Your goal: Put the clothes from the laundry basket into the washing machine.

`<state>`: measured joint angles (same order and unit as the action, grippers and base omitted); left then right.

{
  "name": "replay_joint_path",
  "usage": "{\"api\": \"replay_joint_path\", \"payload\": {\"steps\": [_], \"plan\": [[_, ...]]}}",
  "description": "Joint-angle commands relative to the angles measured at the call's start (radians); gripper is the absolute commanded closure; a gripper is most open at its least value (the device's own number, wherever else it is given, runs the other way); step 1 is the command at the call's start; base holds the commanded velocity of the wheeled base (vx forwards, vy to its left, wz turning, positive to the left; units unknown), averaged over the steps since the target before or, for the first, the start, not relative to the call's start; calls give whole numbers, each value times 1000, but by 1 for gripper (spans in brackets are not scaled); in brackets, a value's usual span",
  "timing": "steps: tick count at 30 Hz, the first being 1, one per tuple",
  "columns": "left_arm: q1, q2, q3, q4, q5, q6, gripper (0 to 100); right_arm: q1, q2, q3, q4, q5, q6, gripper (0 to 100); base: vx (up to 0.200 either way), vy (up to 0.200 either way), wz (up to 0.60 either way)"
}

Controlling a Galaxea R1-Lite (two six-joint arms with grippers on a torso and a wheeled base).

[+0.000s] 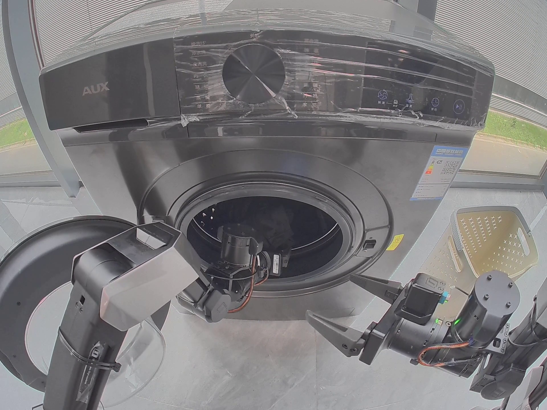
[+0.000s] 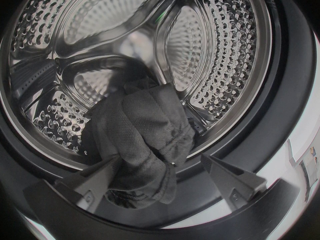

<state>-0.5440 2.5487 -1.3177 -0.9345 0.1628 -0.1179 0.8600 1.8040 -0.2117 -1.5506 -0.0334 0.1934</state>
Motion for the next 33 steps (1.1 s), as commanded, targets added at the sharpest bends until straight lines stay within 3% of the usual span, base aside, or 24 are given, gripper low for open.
{"api": "replay_joint_path", "payload": {"steps": [1, 15, 27, 28, 33], "plan": [[9, 70, -84, 2, 8, -2, 100, 1, 0, 0, 0, 0, 0, 0, 0, 0, 0], [58, 199, -454, 2, 69, -9, 100, -1, 6, 0, 0, 1, 0, 0, 0, 0, 0], [73, 202, -460, 0, 70, -11, 100, 1, 6, 0, 0, 3, 0, 0, 0, 0, 0], [72, 202, -457, 0, 70, -11, 0, 1, 6, 0, 0, 3, 0, 0, 0, 0, 0], [62, 197, -446, 0, 70, -17, 0, 1, 3, 0, 0, 3, 0, 0, 0, 0, 0]]}}
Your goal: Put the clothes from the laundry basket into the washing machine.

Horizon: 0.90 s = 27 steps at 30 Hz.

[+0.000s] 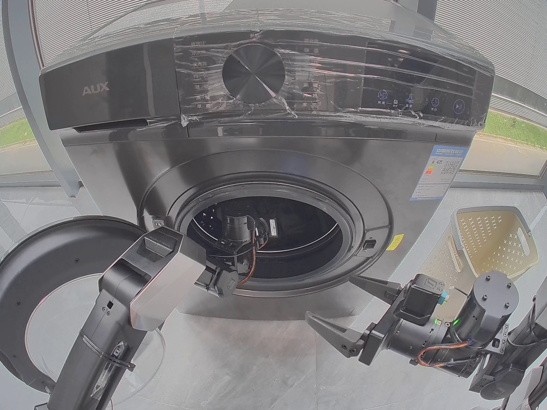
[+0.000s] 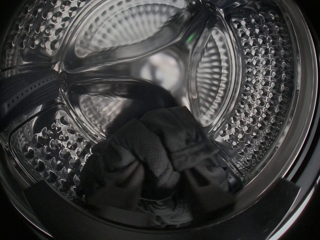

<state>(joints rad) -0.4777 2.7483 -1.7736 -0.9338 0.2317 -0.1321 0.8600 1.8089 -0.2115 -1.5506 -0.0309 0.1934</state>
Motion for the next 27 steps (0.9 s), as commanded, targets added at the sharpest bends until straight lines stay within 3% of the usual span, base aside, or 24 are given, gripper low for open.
{"api": "replay_joint_path", "payload": {"steps": [1, 9, 18, 27], "plan": [[-6, -4, 14, 0, 1, -3, 0, 1, -2, 0, 0, 0, 0, 0, 0, 0, 0], [-82, -90, 200, -26, 0, -9, 0, 2, 0, -3, 0, 0, 0, 0, 0, 0, 0], [-116, -202, 372, -30, -6, -4, 0, 2, -7, -2, 1, 0, -2, 0, 0, 0, 0], [-176, -414, 706, -83, -18, -12, 0, -3, -3, 0, 1, 0, -2, 0, 0, 0, 0]]}}
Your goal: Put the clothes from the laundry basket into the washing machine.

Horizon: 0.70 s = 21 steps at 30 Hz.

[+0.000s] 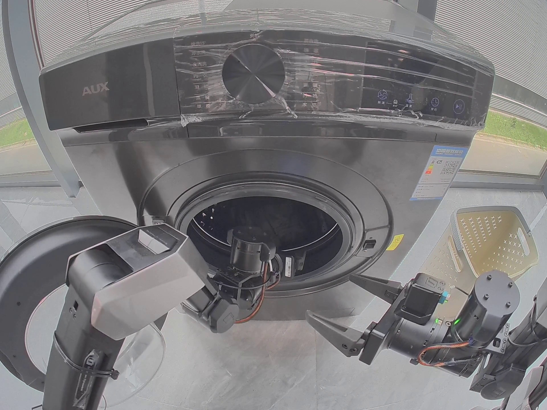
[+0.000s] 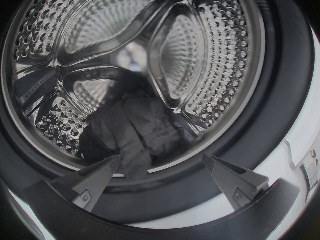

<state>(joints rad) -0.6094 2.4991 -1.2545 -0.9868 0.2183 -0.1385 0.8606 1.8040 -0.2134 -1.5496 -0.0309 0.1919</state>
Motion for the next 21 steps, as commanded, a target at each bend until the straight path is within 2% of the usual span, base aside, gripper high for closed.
{"api": "replay_joint_path", "payload": {"steps": [1, 4, 12, 15, 17, 21], "plan": [[-55, -184, 227, -39, -7, -7, 0, -5, 1, 2, -1, 0, 0, 0, 0, 0, 0], [-99, -249, 349, -93, -7, -33, 0, -6, 5, 2, -1, 0, 1, 0, 0, 0, 0], [-227, -456, 612, -171, -5, -148, 0, -5, 0, 6, 0, 0, 1, 0, 0, 0, 0], [-262, -549, 708, -177, -5, -170, 0, -8, -2, 12, 0, 0, 1, 0, 0, 0, 0], [-276, -585, 744, -182, -4, -168, 0, -8, -2, 22, 0, -1, 1, 0, 0, 0, 0], [-285, -634, 853, -263, 47, -167, 0, -15, -2, 35, 0, -1, 1, 0, 0, 0, 0]]}}
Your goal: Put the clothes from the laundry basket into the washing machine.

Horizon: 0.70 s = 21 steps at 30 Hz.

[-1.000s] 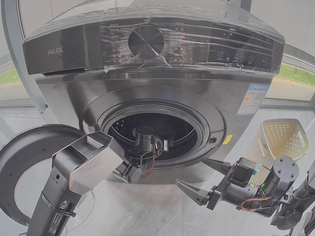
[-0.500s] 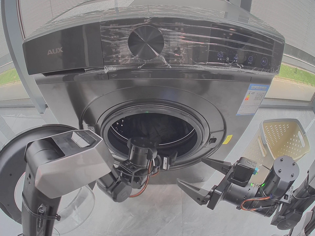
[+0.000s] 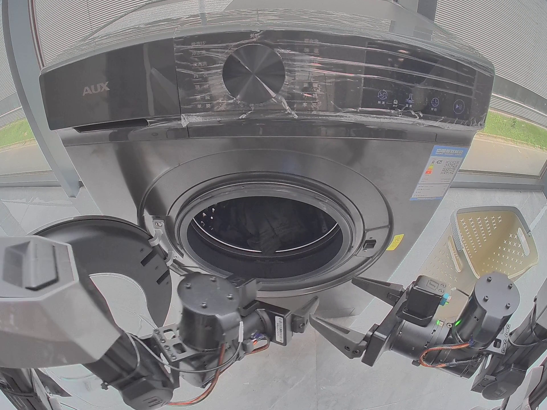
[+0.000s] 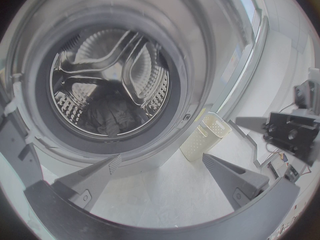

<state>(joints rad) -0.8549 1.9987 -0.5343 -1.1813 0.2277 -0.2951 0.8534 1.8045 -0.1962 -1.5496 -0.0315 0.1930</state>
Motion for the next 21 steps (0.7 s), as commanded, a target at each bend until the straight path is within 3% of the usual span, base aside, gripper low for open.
{"api": "replay_joint_path", "payload": {"steps": [1, 6, 9, 14, 18, 21], "plan": [[-38, -132, 160, -106, 48, -10, 0, -10, -4, 18, 0, -1, 0, 0, 0, 0, 0], [-30, -118, 307, -390, 67, 4, 0, -37, -37, 52, 0, -7, -1, 0, 0, 0, 0], [-35, -170, 358, -367, 85, 19, 0, -85, -96, 73, 2, -7, -17, 0, 0, 0, 0], [-30, -232, 418, -368, 140, 17, 0, -103, -117, 152, 2, -10, -17, 0, 0, 0, 0], [-30, -271, 479, -367, 145, 22, 0, -143, -195, 196, 2, -11, -24, 0, -200, 0, 0], [-29, -304, 516, -368, 168, 24, 0, -197, -264, 196, 17, -13, -76, 0, -200, 0, 0]]}}
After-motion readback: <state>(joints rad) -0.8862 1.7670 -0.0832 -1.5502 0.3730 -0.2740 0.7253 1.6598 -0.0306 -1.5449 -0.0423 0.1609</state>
